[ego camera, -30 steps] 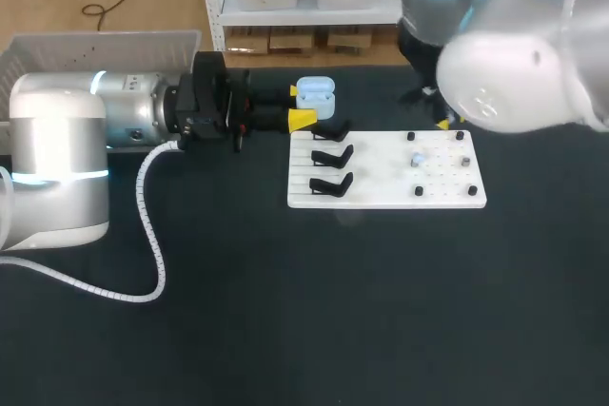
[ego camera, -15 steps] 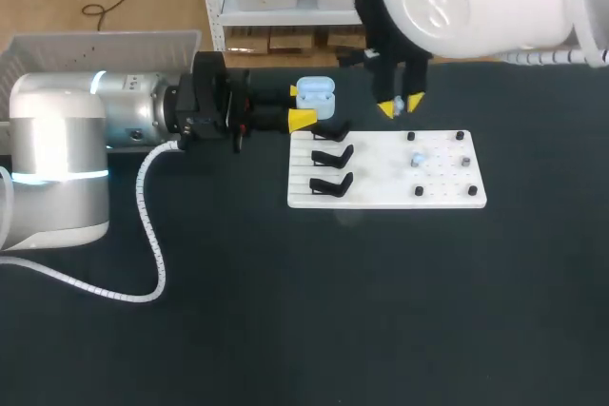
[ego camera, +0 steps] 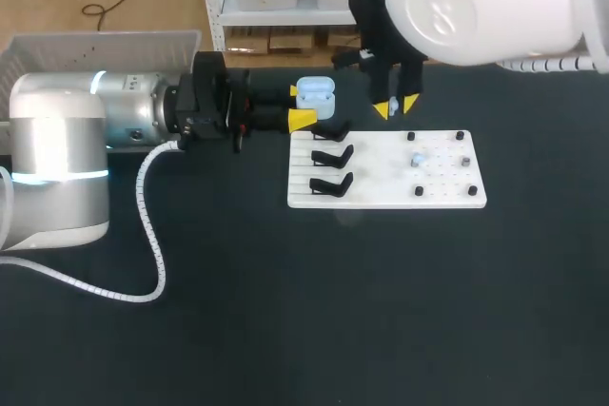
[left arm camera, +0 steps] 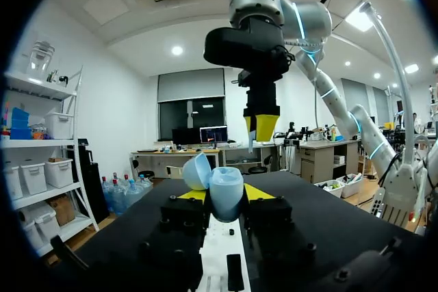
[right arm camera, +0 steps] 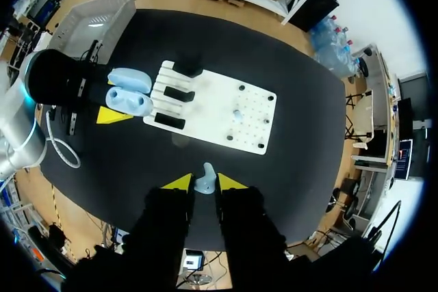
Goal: Pick up each earbud case from the left stands, insert the matching earbuds, close the lid, and place the case in the box.
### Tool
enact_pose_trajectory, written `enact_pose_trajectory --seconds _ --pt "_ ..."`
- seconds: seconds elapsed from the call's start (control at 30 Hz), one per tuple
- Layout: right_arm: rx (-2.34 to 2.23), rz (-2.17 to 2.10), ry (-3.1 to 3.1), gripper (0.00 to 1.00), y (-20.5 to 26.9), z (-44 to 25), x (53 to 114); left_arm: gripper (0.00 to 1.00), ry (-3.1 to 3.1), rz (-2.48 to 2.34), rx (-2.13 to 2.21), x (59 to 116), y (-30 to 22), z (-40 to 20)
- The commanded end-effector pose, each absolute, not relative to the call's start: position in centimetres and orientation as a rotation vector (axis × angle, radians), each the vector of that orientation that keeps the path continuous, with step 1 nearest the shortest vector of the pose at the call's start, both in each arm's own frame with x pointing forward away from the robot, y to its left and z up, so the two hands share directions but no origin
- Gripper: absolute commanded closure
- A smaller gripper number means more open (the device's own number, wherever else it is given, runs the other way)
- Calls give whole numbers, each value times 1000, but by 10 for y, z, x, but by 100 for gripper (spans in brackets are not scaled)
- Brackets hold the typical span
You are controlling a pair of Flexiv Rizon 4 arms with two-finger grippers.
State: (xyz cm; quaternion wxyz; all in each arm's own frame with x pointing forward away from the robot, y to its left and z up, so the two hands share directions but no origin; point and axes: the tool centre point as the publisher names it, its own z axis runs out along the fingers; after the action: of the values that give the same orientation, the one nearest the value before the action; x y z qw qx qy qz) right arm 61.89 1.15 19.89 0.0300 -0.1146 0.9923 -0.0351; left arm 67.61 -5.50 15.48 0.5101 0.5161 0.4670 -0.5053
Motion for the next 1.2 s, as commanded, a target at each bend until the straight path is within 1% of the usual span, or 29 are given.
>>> enact_pose_trajectory --seconds 0.03,0.13,0.43,0.5,0.57,0.77,1.2 --pt "-350 -106 3053 100 10 198 617 100 1122 -1214 1241 676 -55 154" --pt "-319 -119 3054 100 14 199 619 100 1122 -1214 1241 676 -55 154" --pt "65 -193 3097 100 39 201 641 100 1122 -1214 1241 676 -55 154" --pt "195 -297 3103 100 43 199 646 100 1122 -1214 1241 676 -55 154" --pt "257 -238 3123 100 49 201 648 100 1122 -1214 1241 676 -55 154" --pt "425 -276 3094 100 57 202 650 100 1122 -1214 1241 676 -55 154" --pt "457 -264 3084 100 56 202 651 100 1117 -1210 1233 672 -58 153"
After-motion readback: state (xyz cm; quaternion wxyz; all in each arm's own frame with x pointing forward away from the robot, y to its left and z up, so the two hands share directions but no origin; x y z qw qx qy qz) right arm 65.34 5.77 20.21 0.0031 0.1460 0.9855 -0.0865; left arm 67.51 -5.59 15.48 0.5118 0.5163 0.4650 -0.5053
